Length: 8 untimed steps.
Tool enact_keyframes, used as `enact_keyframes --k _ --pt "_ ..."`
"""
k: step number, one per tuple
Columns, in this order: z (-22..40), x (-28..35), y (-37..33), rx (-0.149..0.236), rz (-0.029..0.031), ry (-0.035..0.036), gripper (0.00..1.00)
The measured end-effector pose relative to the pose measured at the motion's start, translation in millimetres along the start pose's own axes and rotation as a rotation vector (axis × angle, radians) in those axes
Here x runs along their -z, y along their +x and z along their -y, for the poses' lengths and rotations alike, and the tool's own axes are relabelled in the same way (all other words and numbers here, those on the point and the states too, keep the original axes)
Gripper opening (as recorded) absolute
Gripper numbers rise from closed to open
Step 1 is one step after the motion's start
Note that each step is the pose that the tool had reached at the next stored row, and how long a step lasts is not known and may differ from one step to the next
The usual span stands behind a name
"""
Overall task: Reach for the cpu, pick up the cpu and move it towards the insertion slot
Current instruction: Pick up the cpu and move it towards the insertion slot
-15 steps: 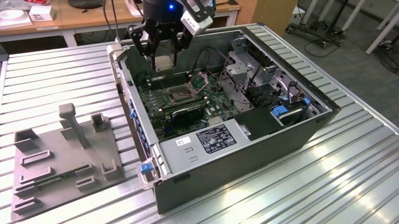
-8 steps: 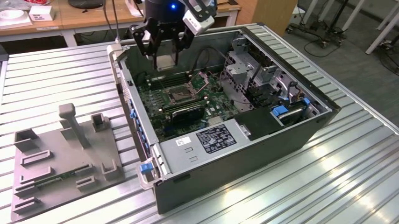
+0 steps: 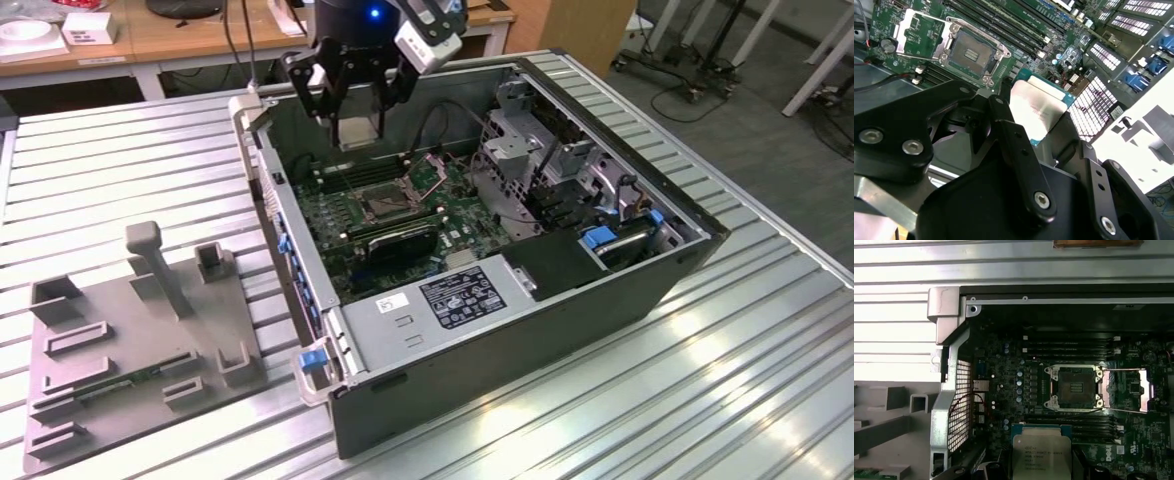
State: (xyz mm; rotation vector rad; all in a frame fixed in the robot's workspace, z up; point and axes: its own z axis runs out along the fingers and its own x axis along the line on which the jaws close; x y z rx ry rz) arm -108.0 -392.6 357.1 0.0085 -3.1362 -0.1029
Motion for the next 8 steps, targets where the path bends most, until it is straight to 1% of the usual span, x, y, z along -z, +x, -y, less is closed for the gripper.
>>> enact_keyframes --k 8 --pt "-1.4 -0.6 -3.8 0.000 0.0001 -0.0002 0.55"
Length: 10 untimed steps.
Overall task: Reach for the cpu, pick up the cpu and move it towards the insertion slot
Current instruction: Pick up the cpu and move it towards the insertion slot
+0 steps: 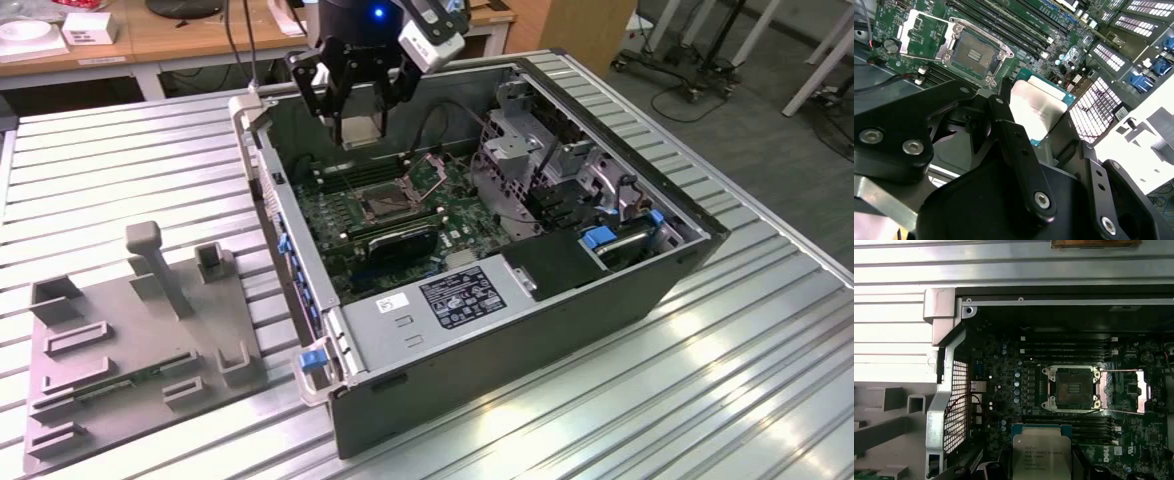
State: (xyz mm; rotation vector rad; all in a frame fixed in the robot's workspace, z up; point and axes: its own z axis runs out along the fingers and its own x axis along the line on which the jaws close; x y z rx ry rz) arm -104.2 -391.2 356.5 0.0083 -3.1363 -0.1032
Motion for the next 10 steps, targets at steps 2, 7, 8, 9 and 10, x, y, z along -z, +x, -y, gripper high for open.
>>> enact_keyframes --k 2,7,8,9,10 --pt "-0.1 -0.1 -0.6 0.000 -0.0001 0.0002 0.55" --pt "-0.1 -0.5 -1.8 0.000 -0.0001 0.0002 0.55" --pt "-0.1 -0.6 -2.0 0.000 -0.0001 0.0002 0.55" --pt "-0.2 -0.7 -2.3 0.000 -0.0001 0.0002 0.55" --pt "-0.2 -0.8 -2.7 0.000 -0.0001 0.0001 0.55"
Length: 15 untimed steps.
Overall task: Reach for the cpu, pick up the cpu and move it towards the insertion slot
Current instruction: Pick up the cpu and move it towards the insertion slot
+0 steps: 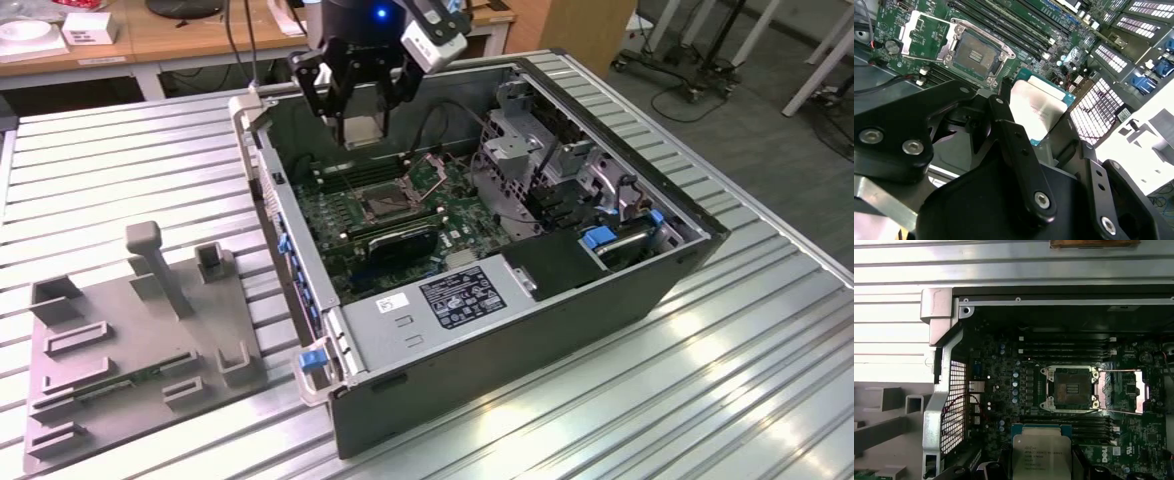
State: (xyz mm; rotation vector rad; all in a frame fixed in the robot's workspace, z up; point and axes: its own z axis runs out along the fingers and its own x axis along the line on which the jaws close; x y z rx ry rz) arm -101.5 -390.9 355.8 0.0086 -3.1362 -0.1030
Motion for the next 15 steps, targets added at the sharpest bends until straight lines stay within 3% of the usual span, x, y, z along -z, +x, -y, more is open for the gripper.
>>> enact_keyframes --k 15 --pt "-0.3 -0.8 -3.0 -0.001 0.0000 0.0001 0.55"
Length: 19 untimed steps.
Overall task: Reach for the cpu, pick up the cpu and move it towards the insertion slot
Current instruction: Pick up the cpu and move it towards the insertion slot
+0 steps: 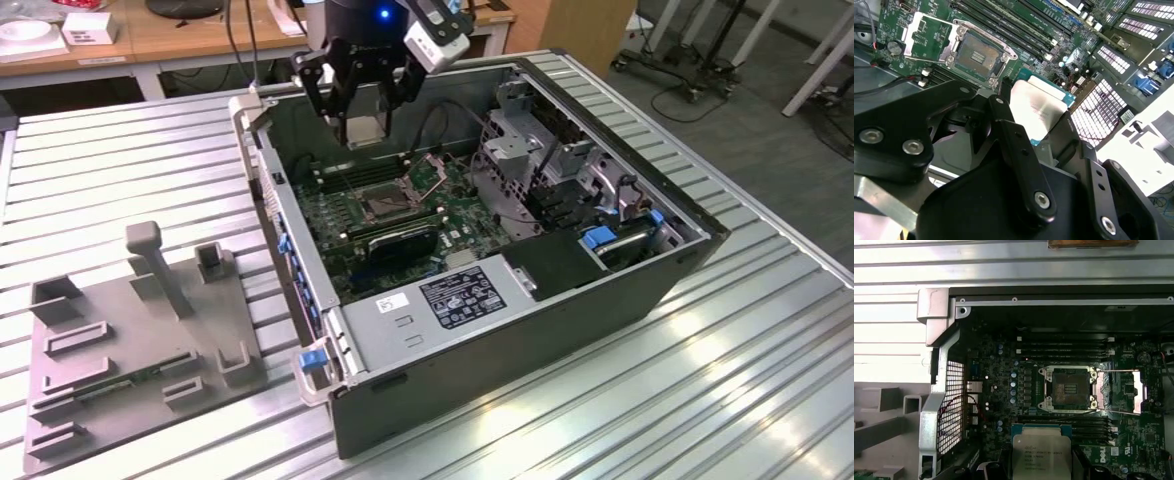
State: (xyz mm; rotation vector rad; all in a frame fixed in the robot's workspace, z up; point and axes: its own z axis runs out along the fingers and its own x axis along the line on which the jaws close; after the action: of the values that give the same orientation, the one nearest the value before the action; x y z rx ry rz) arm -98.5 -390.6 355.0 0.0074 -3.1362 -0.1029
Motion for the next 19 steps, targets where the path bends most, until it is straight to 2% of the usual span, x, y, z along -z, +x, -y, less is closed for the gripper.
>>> enact_keyframes --k 7,19 --pt "-0.8 -0.6 -5.4 0.000 0.0000 0.0000 0.55" --pt "-1.1 -1.2 -6.9 0.000 0.0001 -0.0001 0.55"
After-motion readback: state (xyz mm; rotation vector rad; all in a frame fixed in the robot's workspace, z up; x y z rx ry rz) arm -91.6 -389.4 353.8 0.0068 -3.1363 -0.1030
